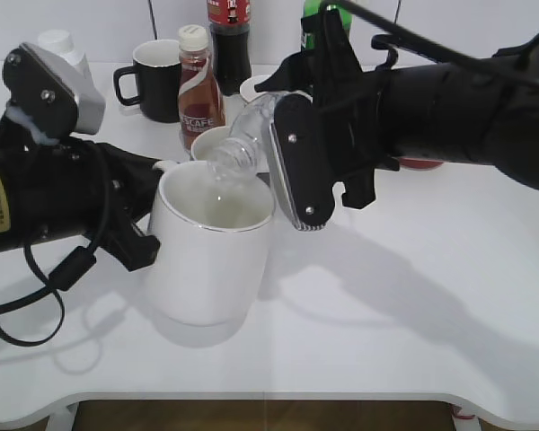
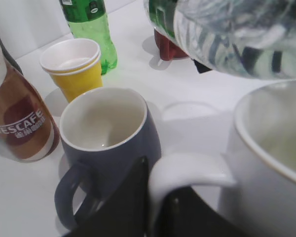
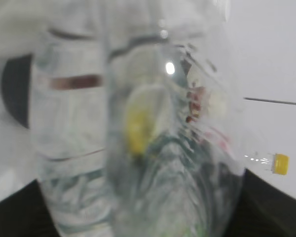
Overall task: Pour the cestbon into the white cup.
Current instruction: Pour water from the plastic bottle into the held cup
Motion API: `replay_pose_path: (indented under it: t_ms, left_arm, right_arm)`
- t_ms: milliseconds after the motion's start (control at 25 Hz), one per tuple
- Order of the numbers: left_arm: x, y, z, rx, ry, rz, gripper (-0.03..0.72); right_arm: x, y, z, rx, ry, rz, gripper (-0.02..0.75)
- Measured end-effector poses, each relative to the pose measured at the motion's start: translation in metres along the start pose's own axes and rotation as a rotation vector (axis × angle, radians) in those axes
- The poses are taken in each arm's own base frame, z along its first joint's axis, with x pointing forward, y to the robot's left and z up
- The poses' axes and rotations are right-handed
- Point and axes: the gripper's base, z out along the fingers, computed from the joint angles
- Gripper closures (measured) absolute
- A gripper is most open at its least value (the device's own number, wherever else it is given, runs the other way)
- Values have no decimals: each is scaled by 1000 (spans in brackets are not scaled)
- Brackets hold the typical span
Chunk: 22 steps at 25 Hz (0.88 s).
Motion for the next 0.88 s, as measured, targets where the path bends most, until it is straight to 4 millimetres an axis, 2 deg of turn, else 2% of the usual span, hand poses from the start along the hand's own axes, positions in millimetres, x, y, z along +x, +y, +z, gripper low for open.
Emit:
replay_pose_path:
  t_ms: [480, 880]
  left_arm:
    - [0, 0, 0, 0, 0, 0, 658]
    - [0, 0, 0, 0, -1, 0, 658]
  right_arm:
    - [1, -13, -1, 139, 15, -96, 252]
    - [5, -16, -2, 177, 68, -176, 252]
